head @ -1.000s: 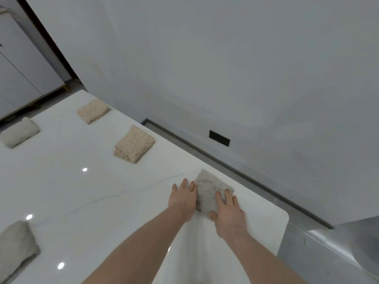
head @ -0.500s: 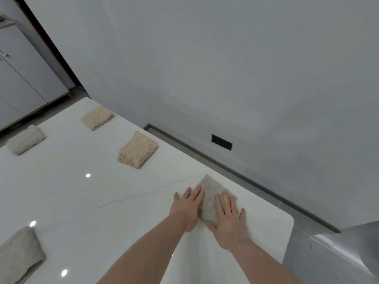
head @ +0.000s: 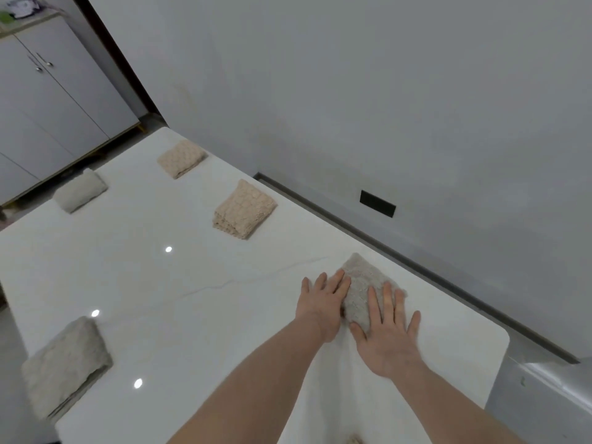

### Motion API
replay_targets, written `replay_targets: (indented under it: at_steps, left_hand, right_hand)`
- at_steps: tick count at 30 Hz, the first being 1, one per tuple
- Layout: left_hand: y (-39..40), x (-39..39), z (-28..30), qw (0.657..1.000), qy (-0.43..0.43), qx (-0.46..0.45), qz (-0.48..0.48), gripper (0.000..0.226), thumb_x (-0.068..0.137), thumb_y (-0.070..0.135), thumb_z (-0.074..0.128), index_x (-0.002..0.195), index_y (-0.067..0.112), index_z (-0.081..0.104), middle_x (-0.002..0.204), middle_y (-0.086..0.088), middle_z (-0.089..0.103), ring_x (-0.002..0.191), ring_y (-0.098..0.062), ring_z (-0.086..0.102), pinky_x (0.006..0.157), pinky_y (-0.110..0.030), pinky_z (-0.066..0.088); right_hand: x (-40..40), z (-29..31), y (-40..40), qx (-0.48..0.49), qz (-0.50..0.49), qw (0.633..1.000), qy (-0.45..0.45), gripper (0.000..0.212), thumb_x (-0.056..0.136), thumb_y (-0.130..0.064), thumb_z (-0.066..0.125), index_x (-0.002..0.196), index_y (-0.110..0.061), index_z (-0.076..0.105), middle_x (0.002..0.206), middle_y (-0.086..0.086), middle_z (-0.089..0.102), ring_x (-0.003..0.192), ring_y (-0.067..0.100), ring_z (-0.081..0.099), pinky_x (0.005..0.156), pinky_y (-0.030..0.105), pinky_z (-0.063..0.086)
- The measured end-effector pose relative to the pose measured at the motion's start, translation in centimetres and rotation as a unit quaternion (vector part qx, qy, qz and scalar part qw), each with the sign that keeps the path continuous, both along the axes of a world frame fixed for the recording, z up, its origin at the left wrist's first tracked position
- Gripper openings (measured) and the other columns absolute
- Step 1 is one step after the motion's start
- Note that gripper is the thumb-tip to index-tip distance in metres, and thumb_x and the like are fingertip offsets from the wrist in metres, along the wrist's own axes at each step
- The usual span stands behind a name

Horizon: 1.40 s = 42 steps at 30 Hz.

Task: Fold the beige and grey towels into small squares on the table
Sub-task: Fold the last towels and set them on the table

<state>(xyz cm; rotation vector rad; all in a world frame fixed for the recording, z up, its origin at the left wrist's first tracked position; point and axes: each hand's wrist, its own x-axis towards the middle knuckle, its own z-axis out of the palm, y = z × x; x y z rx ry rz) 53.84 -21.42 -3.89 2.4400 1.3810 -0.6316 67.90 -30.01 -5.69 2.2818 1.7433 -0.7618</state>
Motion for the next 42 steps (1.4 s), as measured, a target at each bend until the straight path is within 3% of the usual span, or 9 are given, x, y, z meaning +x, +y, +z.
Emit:
replay_targets:
  at_steps: [9, 14, 18, 22, 26, 29, 33, 38, 42]
  left_hand:
    - [-2.2, 0.5, 2.0, 0.999, 0.025, -0.009, -0.024, 0.090, 0.097, 0.026, 0.056, 0.164, 0.021, -0.005, 0.171, 0.001, -0.008, 0.157, -0.032, -0.001, 0.126, -0.056, 0.006]
    - [-3.5, 0.0, 1.8, 0.999, 0.022, -0.026, -0.027, 0.090, 0.097, 0.028, 0.054, 0.164, 0.024, -0.007, 0.171, 0.003, -0.010, 0.157, -0.031, -0.001, 0.126, -0.057, -0.001]
    - [-2.3, 0.8, 2.9, 0.998, 0.035, -0.035, -0.024, 0.087, 0.095, 0.032, 0.057, 0.164, 0.024, 0.005, 0.171, 0.001, 0.003, 0.157, -0.033, 0.000, 0.124, -0.062, -0.002]
    - [-2.3, -0.4, 3.4, 0.995, -0.093, -0.023, -0.006, 0.086, 0.091, 0.036, 0.060, 0.162, 0.032, 0.012, 0.171, 0.004, 0.002, 0.158, -0.029, -0.009, 0.124, -0.059, -0.012]
    - [-6.8, -7.4, 2.7, 0.982, -0.171, 0.030, 0.073, 0.092, 0.085, 0.016, 0.047, 0.163, 0.035, 0.003, 0.172, 0.007, -0.006, 0.158, -0.023, -0.011, 0.127, -0.048, -0.009]
    - [-11.6, -14.9, 1.8, 0.986, -0.122, 0.014, 0.109, 0.089, 0.088, 0.019, 0.045, 0.163, 0.036, 0.002, 0.172, 0.009, -0.007, 0.159, -0.022, -0.007, 0.127, -0.046, -0.004]
    - [-17.8, -23.5, 1.9, 0.986, -0.063, -0.028, 0.154, 0.090, 0.088, 0.022, 0.048, 0.163, 0.037, 0.000, 0.171, 0.010, -0.009, 0.159, -0.022, -0.005, 0.127, -0.044, 0.002]
    - [-22.8, -30.2, 3.3, 0.971, -0.024, -0.063, 0.229, 0.088, 0.091, 0.025, 0.052, 0.164, 0.036, 0.003, 0.172, 0.007, -0.010, 0.159, -0.024, -0.004, 0.128, -0.045, 0.007]
    - [-22.2, -33.9, 4.3, 0.954, -0.048, -0.045, 0.292, 0.084, 0.093, 0.031, 0.057, 0.164, 0.032, 0.012, 0.172, 0.003, -0.003, 0.159, -0.026, 0.003, 0.127, -0.044, 0.017]
  right_hand:
    - [1.4, 0.2, -3.5, 0.012, 0.019, 1.000, -0.018, 0.074, 0.099, -0.065, 0.006, 0.152, -0.032, -0.032, 0.158, -0.006, -0.042, 0.152, 0.020, -0.026, 0.125, 0.051, -0.005]
    - [1.4, 0.3, -4.8, 0.000, 0.014, 1.000, -0.021, 0.071, 0.101, -0.059, 0.009, 0.151, -0.033, -0.034, 0.156, -0.007, -0.044, 0.153, 0.018, -0.025, 0.125, 0.054, -0.001]
    - [1.2, 0.6, -4.9, 0.004, 0.004, 1.000, -0.017, 0.071, 0.103, -0.051, 0.018, 0.155, -0.032, -0.028, 0.161, -0.005, -0.036, 0.155, 0.020, -0.017, 0.124, 0.056, 0.005]
    - [0.4, 2.3, -7.2, -0.028, -0.054, 0.998, 0.006, 0.076, 0.102, -0.047, 0.029, 0.159, -0.028, -0.018, 0.167, -0.003, -0.021, 0.156, 0.023, -0.007, 0.124, 0.053, 0.014]
    - [-1.0, 3.0, -14.1, 0.026, -0.098, 0.993, 0.054, 0.072, 0.102, -0.052, 0.032, 0.161, -0.027, -0.001, 0.169, -0.002, -0.014, 0.156, 0.023, -0.002, 0.124, 0.046, 0.020]
    - [-2.9, 3.0, -19.7, 0.038, -0.102, 0.985, 0.131, 0.068, 0.103, -0.053, 0.033, 0.161, -0.032, 0.003, 0.169, -0.007, -0.012, 0.156, 0.018, -0.005, 0.127, 0.041, 0.010]
    - [-6.9, 3.3, -25.1, 0.023, -0.116, 0.988, 0.104, 0.080, 0.090, -0.065, 0.026, 0.161, -0.031, 0.007, 0.170, -0.005, -0.004, 0.156, 0.023, -0.001, 0.126, 0.044, 0.011]
    - [-10.2, 4.1, -26.6, -0.004, -0.113, 0.990, 0.087, 0.092, 0.096, -0.062, 0.041, 0.159, -0.024, -0.014, 0.168, -0.001, -0.015, 0.156, 0.027, -0.010, 0.126, 0.044, 0.007]
    - [-13.0, 4.4, -25.3, -0.004, -0.104, 0.990, 0.095, 0.095, 0.097, -0.059, 0.043, 0.159, -0.020, -0.017, 0.169, 0.002, -0.015, 0.156, 0.028, -0.011, 0.126, 0.043, 0.005]
